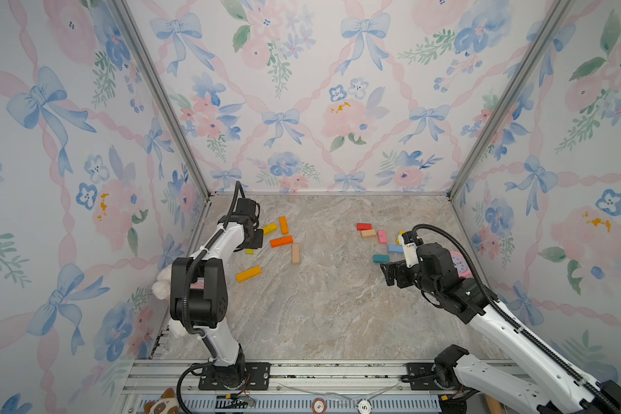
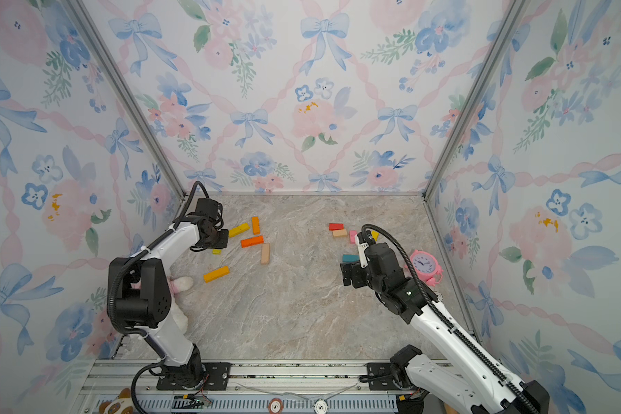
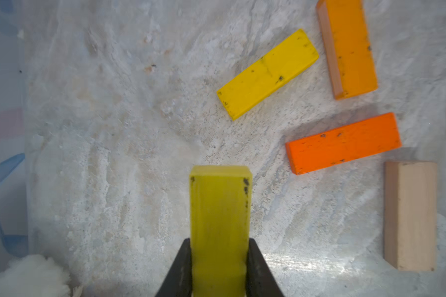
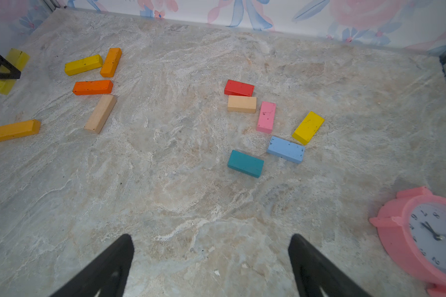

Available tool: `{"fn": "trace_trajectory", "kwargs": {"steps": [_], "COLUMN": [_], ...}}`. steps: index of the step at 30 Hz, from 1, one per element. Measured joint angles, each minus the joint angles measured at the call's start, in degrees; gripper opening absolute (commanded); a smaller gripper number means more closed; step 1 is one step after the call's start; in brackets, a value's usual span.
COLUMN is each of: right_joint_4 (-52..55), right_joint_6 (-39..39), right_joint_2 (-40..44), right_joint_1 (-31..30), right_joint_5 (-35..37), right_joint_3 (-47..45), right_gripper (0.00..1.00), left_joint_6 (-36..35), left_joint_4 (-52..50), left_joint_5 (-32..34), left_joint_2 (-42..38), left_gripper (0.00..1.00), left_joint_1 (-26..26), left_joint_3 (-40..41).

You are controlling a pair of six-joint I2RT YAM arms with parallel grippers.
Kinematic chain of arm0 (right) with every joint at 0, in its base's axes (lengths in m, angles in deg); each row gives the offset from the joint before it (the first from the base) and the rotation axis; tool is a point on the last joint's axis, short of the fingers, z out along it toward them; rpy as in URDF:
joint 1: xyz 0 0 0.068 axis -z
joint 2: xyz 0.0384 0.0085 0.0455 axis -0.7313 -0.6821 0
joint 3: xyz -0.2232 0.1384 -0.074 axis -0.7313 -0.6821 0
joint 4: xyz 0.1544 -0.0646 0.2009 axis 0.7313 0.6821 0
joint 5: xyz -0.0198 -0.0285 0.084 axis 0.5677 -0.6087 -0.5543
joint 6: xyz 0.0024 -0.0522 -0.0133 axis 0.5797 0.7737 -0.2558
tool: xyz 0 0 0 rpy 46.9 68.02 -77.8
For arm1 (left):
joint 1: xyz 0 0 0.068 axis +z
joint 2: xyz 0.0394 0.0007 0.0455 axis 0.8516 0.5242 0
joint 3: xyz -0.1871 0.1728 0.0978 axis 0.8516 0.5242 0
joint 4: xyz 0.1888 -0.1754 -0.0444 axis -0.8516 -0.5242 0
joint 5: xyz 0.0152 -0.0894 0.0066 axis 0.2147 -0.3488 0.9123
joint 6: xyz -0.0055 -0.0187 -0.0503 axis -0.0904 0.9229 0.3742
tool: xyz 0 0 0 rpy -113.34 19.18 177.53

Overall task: Assemble the letter t with building blocks
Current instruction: Pick up the building block from the center of the board, then assemble the building block at the center of the board.

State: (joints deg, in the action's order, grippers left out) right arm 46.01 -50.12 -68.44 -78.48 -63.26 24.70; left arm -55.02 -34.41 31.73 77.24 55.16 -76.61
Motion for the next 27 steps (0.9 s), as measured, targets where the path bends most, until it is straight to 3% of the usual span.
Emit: {"fn": "trace_trajectory", "kwargs": {"steps": [11,18,27], "right_joint_4": [1.14,2.43,3.78], "right_joint_6": [0.44,1.31,2.40], "right_joint_2": [0.31,0.31,-0.70], "right_joint_1": [0.00,0.00,0.00], "right_joint_5": [0.39,0.42,0.59], "right_joint_3": [1.31,3.65,5.53], "right_gripper": [0.96,0.96,0.96], "left_joint_6": [-12.15,-29.70,-49.22], "left_joint_4": [10.80,17.51,16.79], "left_joint_5": [-9.16,-17.64,-20.13], "left_joint_2": [-19.78,-32.94,-37.05], "left_gripper": [0.14,0.13,0.15], "left_joint_1": [-2.03,-5.18,-9.42], "left_joint_3": [9.86,21.16,27.80]}}
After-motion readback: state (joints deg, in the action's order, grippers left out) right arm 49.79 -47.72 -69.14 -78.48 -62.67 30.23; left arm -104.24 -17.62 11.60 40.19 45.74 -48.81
